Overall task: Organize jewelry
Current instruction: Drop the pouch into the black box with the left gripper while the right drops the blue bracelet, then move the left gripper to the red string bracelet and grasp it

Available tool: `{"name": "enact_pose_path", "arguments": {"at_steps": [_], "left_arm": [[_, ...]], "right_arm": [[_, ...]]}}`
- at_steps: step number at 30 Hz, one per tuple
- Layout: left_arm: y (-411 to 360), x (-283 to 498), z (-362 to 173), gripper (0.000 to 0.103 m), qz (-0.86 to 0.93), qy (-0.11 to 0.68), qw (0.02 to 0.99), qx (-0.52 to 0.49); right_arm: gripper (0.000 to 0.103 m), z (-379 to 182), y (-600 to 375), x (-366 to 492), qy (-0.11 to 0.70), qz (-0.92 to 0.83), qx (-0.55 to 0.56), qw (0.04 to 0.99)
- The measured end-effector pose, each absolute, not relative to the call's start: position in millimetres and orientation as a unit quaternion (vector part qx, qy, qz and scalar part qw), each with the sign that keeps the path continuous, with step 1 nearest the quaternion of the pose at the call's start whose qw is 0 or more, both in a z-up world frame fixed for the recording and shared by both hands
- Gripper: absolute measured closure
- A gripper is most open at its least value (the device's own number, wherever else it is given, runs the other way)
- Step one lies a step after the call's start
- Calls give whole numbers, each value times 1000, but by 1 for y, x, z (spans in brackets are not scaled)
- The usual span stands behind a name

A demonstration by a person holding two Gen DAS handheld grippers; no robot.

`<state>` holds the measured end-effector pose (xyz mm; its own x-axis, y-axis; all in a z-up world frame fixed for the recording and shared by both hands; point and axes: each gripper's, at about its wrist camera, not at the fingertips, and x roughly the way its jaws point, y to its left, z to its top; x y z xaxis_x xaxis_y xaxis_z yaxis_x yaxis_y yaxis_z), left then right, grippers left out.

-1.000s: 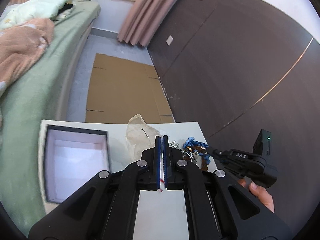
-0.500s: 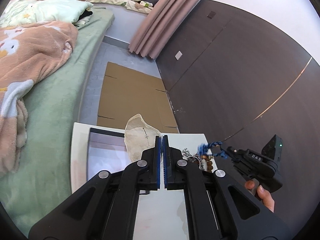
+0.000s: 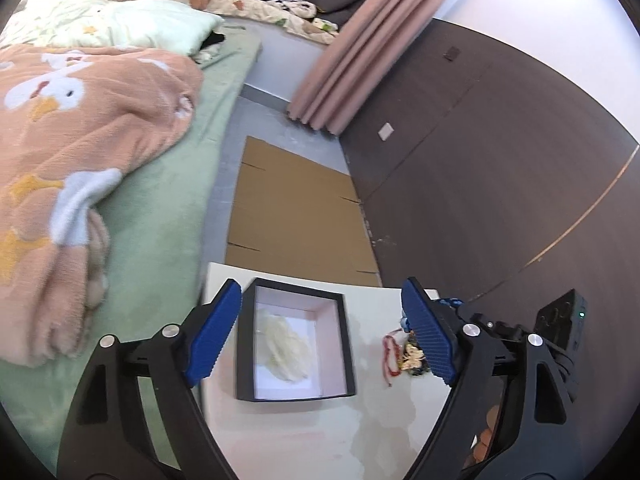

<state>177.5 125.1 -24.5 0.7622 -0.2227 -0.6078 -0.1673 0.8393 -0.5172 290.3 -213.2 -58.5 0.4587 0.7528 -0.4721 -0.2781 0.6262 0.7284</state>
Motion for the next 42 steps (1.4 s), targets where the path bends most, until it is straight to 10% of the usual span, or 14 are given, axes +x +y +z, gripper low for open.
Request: {"name": "enact_pose_path", "arguments": {"at_steps": [12,14,15,42], "left_arm": [[156,169,-23,10,29,333,897,-288],[158,169,-24,10,34,336,896,-287],[159,169,-25,10,34,336,896,-288],[72,203,-32,10,-24,365,900,-238]], "right_arm": [[91,-59,-134,274,439,390,249,770],[34,-59,-129,272,439,386,240,775],[24,-56,-132,269,427,375,235,788],[24,-63,-309,290,446,162,275,836]]}}
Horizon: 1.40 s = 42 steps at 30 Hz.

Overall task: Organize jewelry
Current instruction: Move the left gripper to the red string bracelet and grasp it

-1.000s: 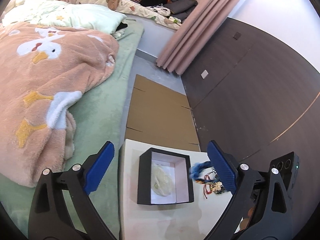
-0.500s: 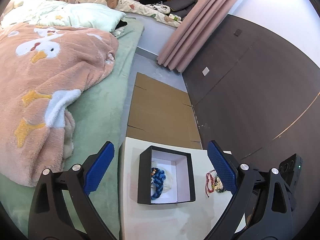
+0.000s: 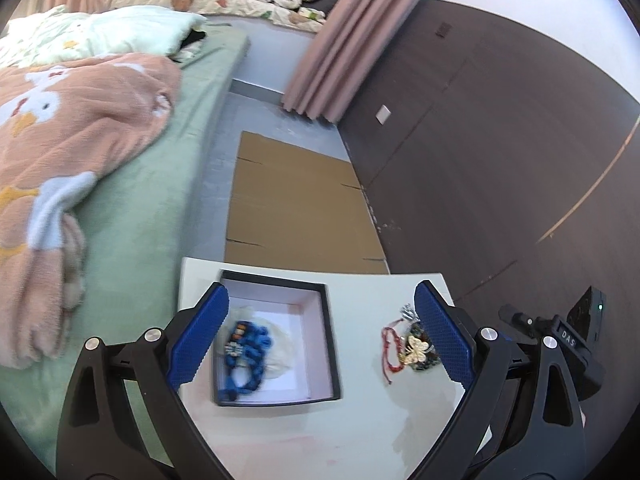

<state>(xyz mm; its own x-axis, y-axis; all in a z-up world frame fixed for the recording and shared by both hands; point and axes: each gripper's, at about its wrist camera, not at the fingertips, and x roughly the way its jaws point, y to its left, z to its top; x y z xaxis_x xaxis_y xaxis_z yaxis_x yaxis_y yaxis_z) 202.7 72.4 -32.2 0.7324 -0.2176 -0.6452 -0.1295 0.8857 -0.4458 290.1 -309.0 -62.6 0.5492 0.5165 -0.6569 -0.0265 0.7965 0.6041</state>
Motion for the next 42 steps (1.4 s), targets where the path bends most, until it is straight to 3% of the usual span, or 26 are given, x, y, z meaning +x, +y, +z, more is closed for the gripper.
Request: {"name": "enact_pose_path", "arguments": {"at_steps": [3,10,17,26,42], "left_arm": [[54,210,-34,10,-37,368,900,-228],[17,221,-42,12,-56,378,900,-208],[-27,238,-68,41,-81,423,884,-182],[-69,253,-107,65,-86,471,866,-141],[-110,270,-149,71,-41,503,862,-54]], "right_arm": [[26,-63,-319,289,444,158,276,838],[47,-75,-338,297,461,147,282,828],[49,-81,-361,299,464,129,304,822],[50,-82,-380,299,463,125,317,818],[52,-90,-371,303,496,146,265,814]]}}
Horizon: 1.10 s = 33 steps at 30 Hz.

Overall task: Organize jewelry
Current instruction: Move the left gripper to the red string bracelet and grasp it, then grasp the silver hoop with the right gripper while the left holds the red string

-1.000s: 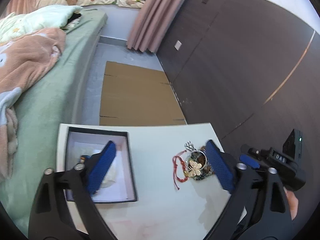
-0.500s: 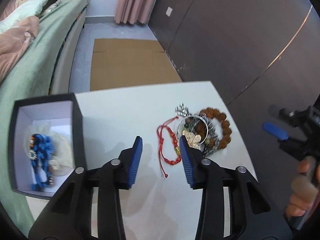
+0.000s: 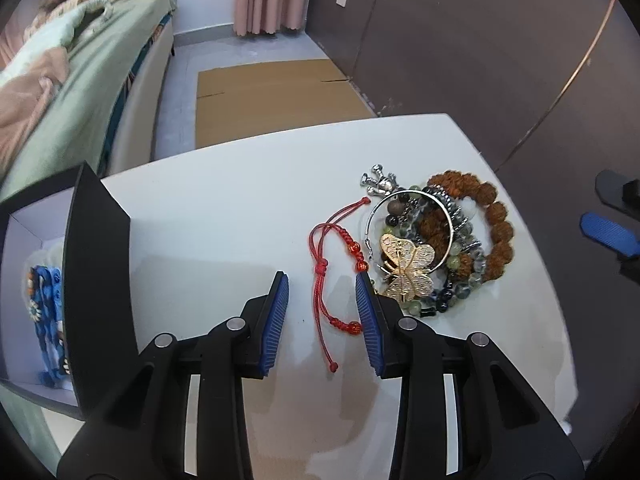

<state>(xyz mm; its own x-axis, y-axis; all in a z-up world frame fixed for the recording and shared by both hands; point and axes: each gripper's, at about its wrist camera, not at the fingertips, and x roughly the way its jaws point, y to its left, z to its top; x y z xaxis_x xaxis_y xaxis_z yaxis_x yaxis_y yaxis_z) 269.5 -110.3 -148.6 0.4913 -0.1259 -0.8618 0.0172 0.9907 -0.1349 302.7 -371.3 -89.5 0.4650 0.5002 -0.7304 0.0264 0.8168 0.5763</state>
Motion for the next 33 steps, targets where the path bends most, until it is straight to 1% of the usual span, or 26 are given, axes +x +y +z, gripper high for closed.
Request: {"name": "enact_pose_path", "arguments": {"at_steps": [1,2,3,5,12,14,20,32,33], "left_arm": [[-111,270,-149,79,-34,502,863,-46],[-111,271,-149,94,-28,503,863,-42],[-107,271,-149,100,-25,506,861,-47],[-97,272,-148,100,-39,511,855,-75],[-82,264,-125,100,-56,485,866,-108],[-79,262,-119,100,-61,479,868,-116],[-65,257,-98,100,-73,457,875,-139],[-30,247,-72,100,-72,425,885,-173],[-28,246,-71,100,-72,424,886,-175]], "right_arm": [[54,-90,-367,303,500,150,260,813],[56,-91,-364,304,502,154,256,812],[56,-92,-359,304,506,159,249,811],[60,-95,-348,305,514,169,235,808],[66,-102,-323,307,530,183,217,799],[71,-105,-316,308,534,189,215,795],[77,-115,-298,314,544,192,213,789],[81,-136,-278,332,562,159,185,790],[82,-138,-277,333,564,156,184,790]]}}
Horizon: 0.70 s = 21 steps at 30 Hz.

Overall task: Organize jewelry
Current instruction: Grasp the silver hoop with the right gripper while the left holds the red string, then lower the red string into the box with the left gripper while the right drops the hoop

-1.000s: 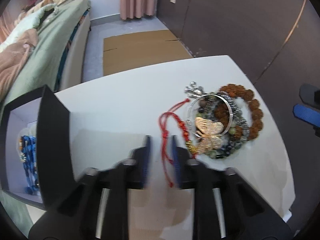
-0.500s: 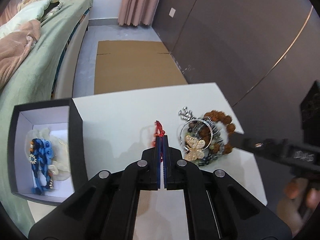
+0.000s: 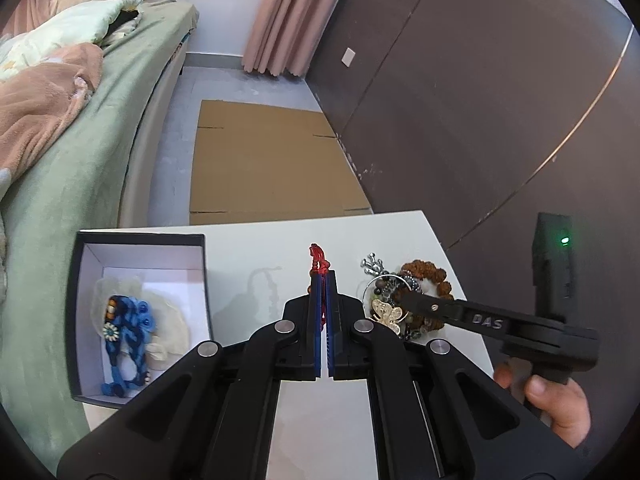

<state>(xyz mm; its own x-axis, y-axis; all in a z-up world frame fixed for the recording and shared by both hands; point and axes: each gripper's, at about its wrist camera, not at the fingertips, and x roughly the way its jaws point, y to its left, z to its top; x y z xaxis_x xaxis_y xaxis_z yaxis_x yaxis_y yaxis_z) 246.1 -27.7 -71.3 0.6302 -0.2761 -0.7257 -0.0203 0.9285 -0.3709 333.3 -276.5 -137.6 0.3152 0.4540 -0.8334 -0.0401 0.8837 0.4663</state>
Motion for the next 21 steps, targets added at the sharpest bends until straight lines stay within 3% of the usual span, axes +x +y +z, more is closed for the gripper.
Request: {"name": "enact_pose_path", "arguments": {"at_steps": [5,21], "left_arm": [[-19,244,-67,100,-70,417,888,-181],[6,225,-48,100,-62,395,896,-190]], "right_arm": [[100,-141,-271,337,567,148,174,791],[101,-91,-285,316,500,200,232,810]]}}
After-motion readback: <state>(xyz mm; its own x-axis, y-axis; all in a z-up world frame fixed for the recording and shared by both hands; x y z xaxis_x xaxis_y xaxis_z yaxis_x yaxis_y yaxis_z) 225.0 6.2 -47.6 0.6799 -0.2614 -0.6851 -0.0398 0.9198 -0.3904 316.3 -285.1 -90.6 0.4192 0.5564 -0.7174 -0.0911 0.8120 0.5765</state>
